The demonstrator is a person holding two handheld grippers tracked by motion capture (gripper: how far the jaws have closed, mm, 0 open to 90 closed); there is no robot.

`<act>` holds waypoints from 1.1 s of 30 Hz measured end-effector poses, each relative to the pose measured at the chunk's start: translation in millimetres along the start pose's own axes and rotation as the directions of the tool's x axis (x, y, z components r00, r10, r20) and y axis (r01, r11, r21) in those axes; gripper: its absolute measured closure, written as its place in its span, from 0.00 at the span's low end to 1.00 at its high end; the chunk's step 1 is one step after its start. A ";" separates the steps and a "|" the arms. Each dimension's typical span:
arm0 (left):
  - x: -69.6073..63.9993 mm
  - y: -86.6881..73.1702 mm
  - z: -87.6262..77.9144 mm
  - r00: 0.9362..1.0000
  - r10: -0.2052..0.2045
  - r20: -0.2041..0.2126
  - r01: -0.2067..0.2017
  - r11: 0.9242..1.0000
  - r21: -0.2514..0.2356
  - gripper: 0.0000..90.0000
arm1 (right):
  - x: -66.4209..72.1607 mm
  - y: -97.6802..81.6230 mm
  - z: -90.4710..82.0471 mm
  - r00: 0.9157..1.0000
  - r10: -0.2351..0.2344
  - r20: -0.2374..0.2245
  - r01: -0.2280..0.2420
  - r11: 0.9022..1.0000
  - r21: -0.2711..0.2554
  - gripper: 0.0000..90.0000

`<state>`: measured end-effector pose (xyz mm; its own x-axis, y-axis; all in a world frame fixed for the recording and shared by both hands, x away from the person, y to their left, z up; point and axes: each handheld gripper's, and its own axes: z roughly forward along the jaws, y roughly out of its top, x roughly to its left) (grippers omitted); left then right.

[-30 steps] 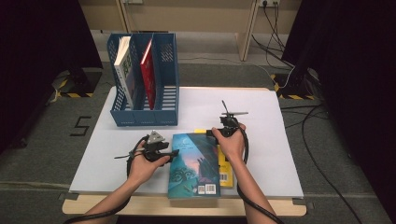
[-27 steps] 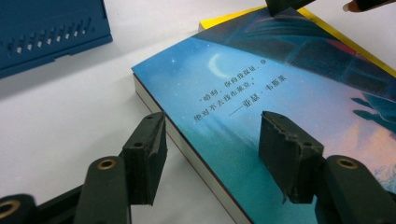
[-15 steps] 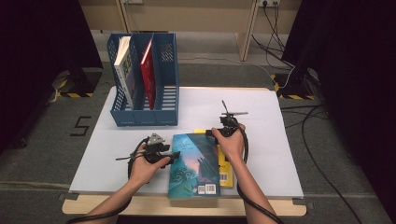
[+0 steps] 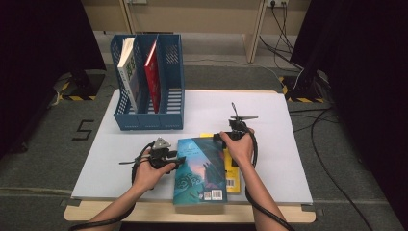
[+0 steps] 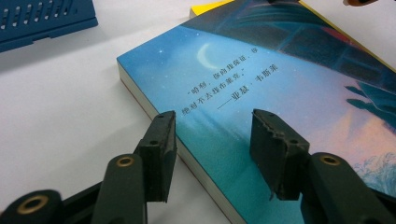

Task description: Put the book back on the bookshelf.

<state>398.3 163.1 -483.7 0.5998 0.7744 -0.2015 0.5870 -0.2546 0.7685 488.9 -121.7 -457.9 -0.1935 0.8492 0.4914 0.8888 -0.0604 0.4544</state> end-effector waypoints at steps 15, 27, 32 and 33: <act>2.1 -3.3 -4.6 1.000 -0.023 -0.004 0.023 1.000 -0.020 0.60 | -1.3 -1.6 -2.3 1.000 -0.027 -0.009 0.028 0.999 0.033 0.62; 2.0 -4.4 -6.4 1.000 -0.019 0.001 0.019 1.000 0.004 0.63 | -0.9 9.3 6.6 0.998 -0.067 -0.015 0.067 0.998 0.004 0.54; 2.7 -5.0 -6.4 1.000 -0.026 0.007 0.025 1.000 0.005 0.63 | -0.6 10.0 8.3 0.994 -0.107 -0.015 0.108 0.994 0.004 0.55; 2.5 -5.1 -6.3 1.000 -0.023 0.006 0.023 1.000 0.004 0.63 | 0.0 9.6 8.2 0.993 -0.115 -0.013 0.115 0.993 0.008 0.55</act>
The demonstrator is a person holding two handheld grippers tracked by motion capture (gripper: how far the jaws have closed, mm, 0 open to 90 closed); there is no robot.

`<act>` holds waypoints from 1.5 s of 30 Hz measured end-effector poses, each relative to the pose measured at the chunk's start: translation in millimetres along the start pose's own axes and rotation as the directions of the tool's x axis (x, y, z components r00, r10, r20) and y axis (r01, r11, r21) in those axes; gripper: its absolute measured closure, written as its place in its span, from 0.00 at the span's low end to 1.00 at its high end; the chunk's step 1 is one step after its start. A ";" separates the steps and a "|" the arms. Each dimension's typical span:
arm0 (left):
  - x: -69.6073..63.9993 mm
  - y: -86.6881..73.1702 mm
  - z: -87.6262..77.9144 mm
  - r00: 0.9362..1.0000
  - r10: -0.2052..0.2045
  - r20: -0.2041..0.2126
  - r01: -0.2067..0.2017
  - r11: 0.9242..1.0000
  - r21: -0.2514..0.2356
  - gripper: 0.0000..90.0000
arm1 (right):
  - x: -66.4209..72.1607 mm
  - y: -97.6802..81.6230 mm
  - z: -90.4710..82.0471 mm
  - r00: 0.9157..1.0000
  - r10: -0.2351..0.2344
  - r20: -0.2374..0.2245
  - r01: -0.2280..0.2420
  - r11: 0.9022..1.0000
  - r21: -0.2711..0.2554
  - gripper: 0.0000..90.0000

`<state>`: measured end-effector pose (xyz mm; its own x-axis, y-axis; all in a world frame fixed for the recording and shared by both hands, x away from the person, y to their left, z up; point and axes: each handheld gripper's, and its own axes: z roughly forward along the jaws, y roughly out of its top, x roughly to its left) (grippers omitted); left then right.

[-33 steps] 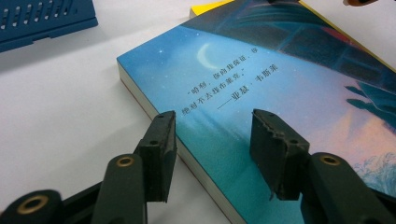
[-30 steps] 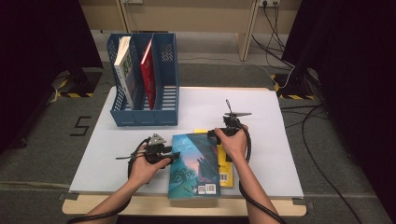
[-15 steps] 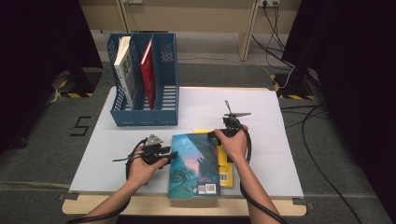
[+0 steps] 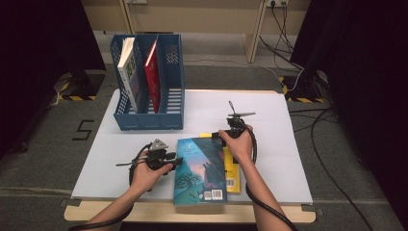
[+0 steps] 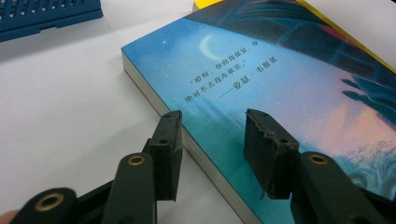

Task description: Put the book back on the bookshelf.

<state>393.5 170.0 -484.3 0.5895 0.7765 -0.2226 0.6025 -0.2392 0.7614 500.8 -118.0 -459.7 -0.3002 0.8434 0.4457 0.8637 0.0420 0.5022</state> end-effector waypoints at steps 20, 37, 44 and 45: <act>-2.3 0.4 0.4 1.000 0.022 0.002 -0.022 1.000 0.003 0.67 | -4.7 0.5 -2.7 0.999 0.022 -0.033 -0.021 0.999 0.024 0.59; 5.4 -5.8 -15.0 0.999 -0.013 -0.047 0.014 1.000 0.023 0.73 | -3.7 -2.9 -5.1 0.998 0.060 -0.023 -0.059 0.998 0.026 0.62; 6.7 -7.7 -9.0 0.998 -0.006 -0.056 0.011 0.996 0.091 0.81 | -3.2 -3.2 -5.7 0.996 0.085 -0.015 -0.084 0.996 0.027 0.61; 7.0 -7.5 -8.6 0.998 0.000 -0.059 0.006 0.996 0.094 0.81 | -3.4 -3.4 -5.8 0.996 0.087 -0.017 -0.087 0.996 0.028 0.60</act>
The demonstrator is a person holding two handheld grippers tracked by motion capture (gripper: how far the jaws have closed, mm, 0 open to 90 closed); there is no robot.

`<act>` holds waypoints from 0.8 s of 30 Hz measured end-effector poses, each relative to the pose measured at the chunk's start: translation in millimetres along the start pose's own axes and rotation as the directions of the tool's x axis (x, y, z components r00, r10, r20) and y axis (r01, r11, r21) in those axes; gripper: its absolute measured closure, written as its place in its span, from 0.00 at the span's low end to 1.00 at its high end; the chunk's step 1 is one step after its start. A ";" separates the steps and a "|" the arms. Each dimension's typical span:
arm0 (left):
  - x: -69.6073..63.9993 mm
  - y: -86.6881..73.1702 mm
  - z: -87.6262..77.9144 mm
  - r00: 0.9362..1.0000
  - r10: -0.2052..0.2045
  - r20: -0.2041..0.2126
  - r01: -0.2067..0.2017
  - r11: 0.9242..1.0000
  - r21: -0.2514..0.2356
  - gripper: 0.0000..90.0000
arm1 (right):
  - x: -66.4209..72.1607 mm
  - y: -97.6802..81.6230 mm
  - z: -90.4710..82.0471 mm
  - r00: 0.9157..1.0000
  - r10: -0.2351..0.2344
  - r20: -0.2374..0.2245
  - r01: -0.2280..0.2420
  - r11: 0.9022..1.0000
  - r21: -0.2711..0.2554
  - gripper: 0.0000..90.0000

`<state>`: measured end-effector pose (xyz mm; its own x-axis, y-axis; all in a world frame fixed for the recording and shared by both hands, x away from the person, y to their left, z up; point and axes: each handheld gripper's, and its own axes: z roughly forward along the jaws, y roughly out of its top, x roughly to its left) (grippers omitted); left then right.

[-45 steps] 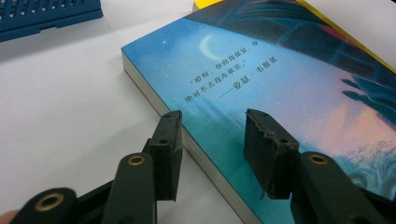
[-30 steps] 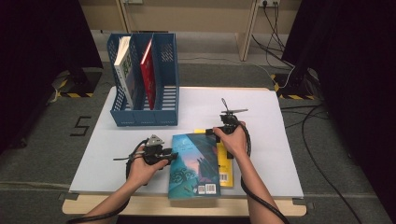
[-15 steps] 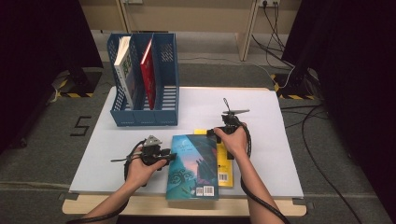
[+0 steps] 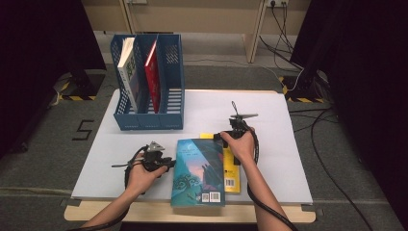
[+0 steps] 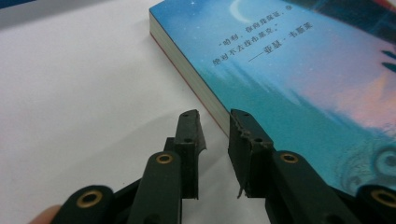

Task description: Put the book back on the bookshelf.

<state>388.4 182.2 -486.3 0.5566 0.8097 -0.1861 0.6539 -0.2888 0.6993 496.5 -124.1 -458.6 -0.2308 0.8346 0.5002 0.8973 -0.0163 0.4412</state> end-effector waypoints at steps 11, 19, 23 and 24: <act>-4.3 5.1 3.0 1.000 0.018 -0.024 -0.017 0.999 0.039 0.88 | 3.4 -2.3 -0.3 0.999 0.032 0.018 -0.032 0.999 0.003 0.61; -8.8 5.4 3.2 0.998 0.030 -0.053 -0.028 0.999 0.044 0.90 | 5.9 0.7 -5.0 0.998 0.045 0.043 -0.045 0.999 0.011 0.69; -7.3 5.7 4.0 0.998 0.014 -0.054 -0.012 0.999 0.037 0.89 | 6.0 1.6 -10.0 0.998 0.054 0.028 -0.054 0.999 0.001 0.72; -7.1 5.9 4.3 0.998 0.013 -0.056 -0.011 0.999 0.036 0.89 | 6.6 1.9 -10.8 0.998 0.055 0.029 -0.055 0.998 0.002 0.72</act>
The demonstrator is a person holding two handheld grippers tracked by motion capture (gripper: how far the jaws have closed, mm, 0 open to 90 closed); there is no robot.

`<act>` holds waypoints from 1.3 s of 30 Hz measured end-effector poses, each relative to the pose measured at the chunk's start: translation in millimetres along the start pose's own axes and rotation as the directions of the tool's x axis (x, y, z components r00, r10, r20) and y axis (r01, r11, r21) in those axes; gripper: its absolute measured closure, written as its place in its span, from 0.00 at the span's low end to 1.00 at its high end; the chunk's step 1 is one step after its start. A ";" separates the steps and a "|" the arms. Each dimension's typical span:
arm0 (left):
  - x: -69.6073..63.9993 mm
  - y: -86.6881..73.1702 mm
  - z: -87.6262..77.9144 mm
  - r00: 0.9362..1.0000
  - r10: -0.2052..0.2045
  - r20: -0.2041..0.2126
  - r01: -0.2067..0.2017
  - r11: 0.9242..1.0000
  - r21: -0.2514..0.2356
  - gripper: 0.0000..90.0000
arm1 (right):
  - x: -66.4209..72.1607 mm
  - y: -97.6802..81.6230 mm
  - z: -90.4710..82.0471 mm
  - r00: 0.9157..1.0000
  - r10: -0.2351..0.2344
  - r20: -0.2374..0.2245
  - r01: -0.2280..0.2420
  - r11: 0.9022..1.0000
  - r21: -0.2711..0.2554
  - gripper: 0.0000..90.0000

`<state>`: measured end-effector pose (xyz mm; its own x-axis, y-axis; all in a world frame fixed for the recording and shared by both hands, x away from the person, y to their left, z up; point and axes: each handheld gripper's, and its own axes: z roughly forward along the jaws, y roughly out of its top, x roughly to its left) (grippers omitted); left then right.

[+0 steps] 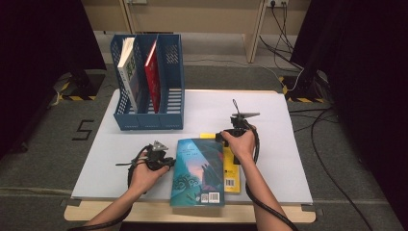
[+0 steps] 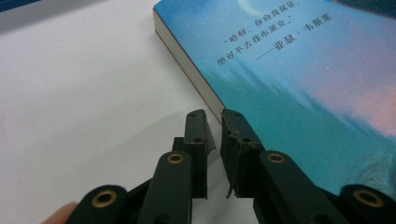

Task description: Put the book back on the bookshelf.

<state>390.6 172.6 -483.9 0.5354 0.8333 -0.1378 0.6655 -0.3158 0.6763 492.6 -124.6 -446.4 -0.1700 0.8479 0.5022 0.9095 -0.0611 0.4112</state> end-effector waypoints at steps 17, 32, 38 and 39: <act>6.2 10.9 2.2 1.000 -0.024 0.014 0.024 0.999 -0.035 0.79 | 0.7 8.3 -13.4 1.000 0.019 -0.011 -0.019 1.000 -0.005 0.79; -5.5 11.1 11.5 0.998 0.054 0.013 -0.054 0.999 -0.005 0.81 | 0.1 14.5 -26.4 0.999 0.005 0.051 -0.003 0.999 -0.033 0.79; -9.0 12.1 13.0 0.998 0.067 -0.004 -0.067 0.998 -0.005 0.85 | 0.0 10.9 -24.6 0.998 -0.014 0.067 0.017 0.999 -0.035 0.74; -9.1 11.7 13.0 0.998 0.067 -0.005 -0.067 0.998 -0.007 0.85 | -0.4 10.3 -24.0 0.998 -0.005 0.064 0.008 0.999 -0.035 0.74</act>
<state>400.2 155.4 -484.1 0.5760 0.8126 -0.0887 0.6247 -0.3676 0.6890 493.0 -138.2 -424.1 -0.1502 0.8803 0.4500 0.8944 -0.0729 0.4412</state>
